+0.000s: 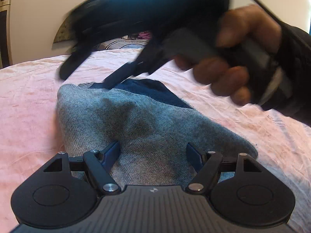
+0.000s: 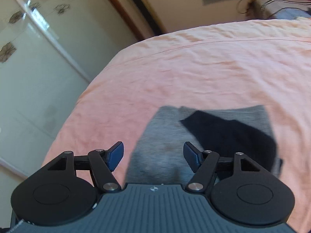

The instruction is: Fold small clothes

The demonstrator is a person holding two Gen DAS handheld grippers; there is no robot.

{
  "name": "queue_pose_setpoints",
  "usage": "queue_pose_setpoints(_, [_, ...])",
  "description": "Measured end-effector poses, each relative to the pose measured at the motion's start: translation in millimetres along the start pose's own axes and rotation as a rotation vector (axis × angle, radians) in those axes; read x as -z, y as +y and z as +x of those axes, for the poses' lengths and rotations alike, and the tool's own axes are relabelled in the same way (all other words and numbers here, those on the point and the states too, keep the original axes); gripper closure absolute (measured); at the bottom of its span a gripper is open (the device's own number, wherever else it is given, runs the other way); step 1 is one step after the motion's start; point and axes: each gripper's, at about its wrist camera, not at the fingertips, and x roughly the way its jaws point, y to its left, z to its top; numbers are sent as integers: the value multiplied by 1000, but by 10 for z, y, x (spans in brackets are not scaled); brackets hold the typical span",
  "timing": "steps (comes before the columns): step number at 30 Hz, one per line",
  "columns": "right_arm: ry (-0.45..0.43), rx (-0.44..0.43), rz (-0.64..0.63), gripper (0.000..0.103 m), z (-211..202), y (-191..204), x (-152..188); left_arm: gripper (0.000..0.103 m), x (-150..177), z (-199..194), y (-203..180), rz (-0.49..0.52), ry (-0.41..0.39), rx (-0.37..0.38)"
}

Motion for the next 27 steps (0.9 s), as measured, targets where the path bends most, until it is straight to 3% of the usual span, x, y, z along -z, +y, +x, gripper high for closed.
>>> queue_pose_setpoints(2, [81, 61, 9, 27, 397, -86, -29, 29, 3, -12, -19, -5, -1, 0])
queue_pose_setpoints(3, [16, 51, -28, 28, 432, -116, -23, 29, -3, -9, -17, -5, -1, -3])
queue_pose_setpoints(5, [-3, 41, 33, 28, 461, -193, -51, 29, -13, -5, -15, -10, 2, -4])
queue_pose_setpoints(9, [-23, 74, 54, 33, 201, -173, 2, 29, 10, -4, -38, -1, -1, -5])
queue_pose_setpoints(14, [-127, 17, 143, 20, -341, -312, 262, 29, 23, -15, -50, 0, -5, -8])
queue_pose_setpoints(16, [-93, 78, 159, 17, -316, -432, 413, 29, 27, -21, -56, -4, -4, -7])
queue_pose_setpoints(19, [-172, 61, 61, 17, -258, -549, 618, 29, 21, -13, -58, -17, -3, -16])
queue_pose_setpoints(22, [-140, 101, 67, 19, -273, -461, 526, 29, -13, -33, -55, -25, 7, -21])
queue_pose_setpoints(25, [-133, 139, 88, 22, -568, -287, 562, 29, -71, -283, -64, -56, -13, -52])
queue_pose_setpoints(26, [-165, 120, 64, 18, -723, -242, 656, 28, -62, -425, -23, -84, -46, -65])
queue_pose_setpoints(27, [-194, 120, 38, 3, -884, -228, 794, 28, -27, -537, 37, -113, -58, -78])
